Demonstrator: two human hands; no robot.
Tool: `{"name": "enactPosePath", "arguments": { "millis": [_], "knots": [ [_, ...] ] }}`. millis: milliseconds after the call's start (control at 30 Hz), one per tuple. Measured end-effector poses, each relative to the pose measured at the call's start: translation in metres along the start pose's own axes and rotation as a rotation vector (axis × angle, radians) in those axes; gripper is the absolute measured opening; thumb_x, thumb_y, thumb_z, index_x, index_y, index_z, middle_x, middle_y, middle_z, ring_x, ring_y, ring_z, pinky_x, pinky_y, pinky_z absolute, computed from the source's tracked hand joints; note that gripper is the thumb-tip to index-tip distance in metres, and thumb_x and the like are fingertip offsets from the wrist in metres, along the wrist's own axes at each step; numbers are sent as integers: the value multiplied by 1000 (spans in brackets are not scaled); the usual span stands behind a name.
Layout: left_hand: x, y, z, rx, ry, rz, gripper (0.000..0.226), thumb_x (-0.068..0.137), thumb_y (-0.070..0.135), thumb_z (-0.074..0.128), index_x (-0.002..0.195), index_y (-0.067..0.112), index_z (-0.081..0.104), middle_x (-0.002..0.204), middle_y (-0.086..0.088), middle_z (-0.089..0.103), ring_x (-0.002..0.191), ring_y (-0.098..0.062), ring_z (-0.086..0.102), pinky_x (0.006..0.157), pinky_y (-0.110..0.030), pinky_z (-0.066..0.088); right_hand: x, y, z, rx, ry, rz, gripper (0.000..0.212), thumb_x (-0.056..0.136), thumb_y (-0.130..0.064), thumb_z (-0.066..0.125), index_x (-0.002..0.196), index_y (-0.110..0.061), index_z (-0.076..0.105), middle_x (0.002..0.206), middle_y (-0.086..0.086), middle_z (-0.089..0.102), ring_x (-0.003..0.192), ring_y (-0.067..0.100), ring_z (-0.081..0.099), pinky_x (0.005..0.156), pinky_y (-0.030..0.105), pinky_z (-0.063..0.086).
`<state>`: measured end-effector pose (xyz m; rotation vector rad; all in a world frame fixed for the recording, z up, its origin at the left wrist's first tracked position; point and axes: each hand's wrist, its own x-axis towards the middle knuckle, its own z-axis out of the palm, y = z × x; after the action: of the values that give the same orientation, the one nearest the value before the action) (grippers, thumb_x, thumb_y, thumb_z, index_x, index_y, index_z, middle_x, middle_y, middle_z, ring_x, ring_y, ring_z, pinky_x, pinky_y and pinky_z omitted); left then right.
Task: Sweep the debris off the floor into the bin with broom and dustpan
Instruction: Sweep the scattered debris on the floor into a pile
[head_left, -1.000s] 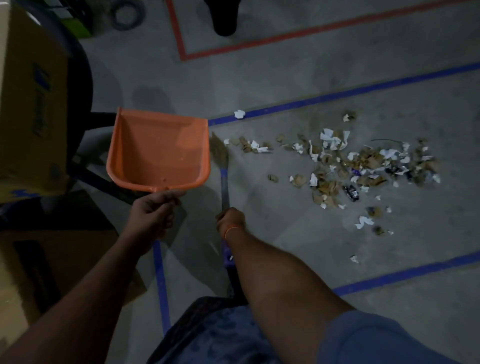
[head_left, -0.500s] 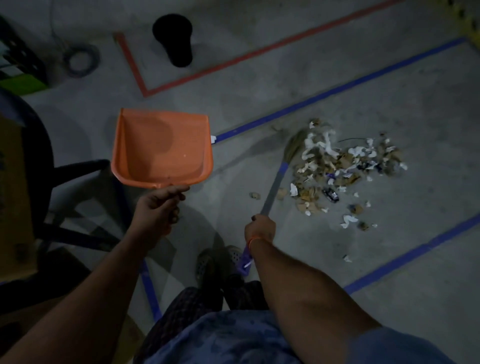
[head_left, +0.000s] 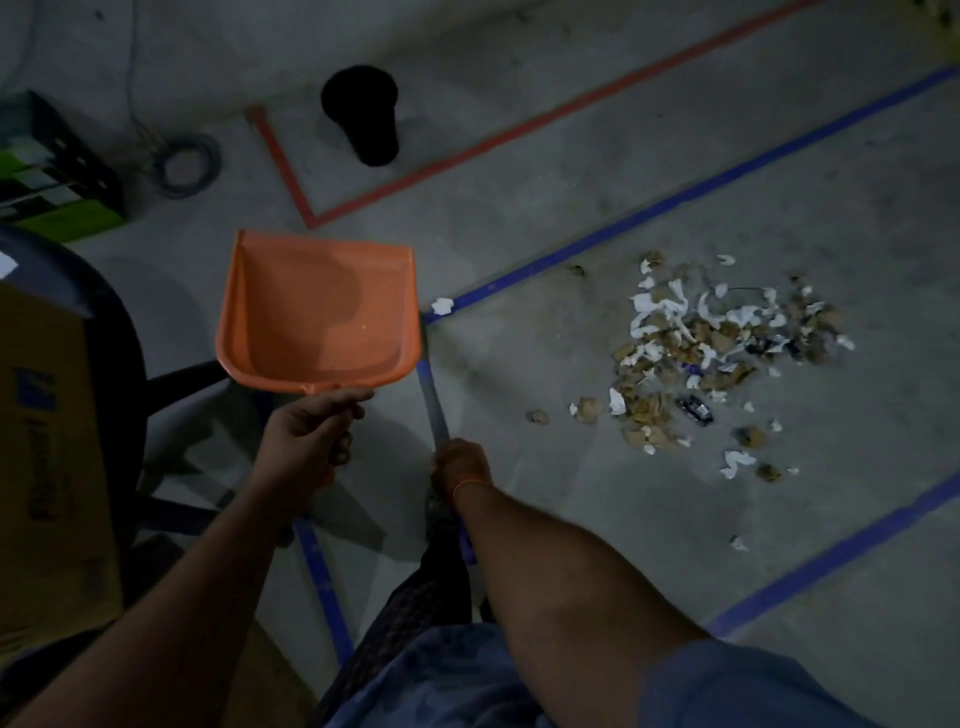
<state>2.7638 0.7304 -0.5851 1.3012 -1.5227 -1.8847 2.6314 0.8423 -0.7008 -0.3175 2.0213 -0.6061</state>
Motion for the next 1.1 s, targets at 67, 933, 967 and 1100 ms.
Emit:
{"name": "enactPosePath", "arguments": {
  "millis": [67, 933, 967, 1100],
  "knots": [
    [8, 2, -10, 14, -7, -2, 38, 100, -10, 43, 108, 10, 74, 91, -10, 58, 50, -10, 40, 44, -19, 33, 8, -7, 5, 16, 38, 50, 36, 89, -24, 58, 119, -6, 65, 120, 13, 67, 112, 28, 64, 93, 28, 50],
    [-20, -13, 201, 184, -375, -77, 28, 102, -2, 45, 119, 4, 67, 81, -4, 52, 45, -5, 42, 36, -13, 28, -106, 273, -151, -384, -15, 97, 23, 91, -21, 55, 105, -23, 74, 119, 5, 66, 110, 22, 62, 99, 27, 45],
    [-23, -14, 208, 191, -392, -80, 28, 102, -1, 46, 120, 4, 67, 82, -4, 53, 45, -6, 43, 37, -12, 27, -111, 282, -150, -389, -35, 128, 23, 90, -18, 56, 104, -22, 74, 119, 4, 66, 111, 20, 62, 100, 26, 45],
    [-25, -15, 225, 222, -440, -83, 29, 102, 4, 48, 116, 15, 71, 85, 0, 56, 48, -8, 43, 42, -14, 22, -115, 302, -149, -339, 26, 229, 26, 88, -19, 59, 111, -14, 72, 119, 6, 67, 108, 21, 64, 97, 30, 51]
  ]
}}
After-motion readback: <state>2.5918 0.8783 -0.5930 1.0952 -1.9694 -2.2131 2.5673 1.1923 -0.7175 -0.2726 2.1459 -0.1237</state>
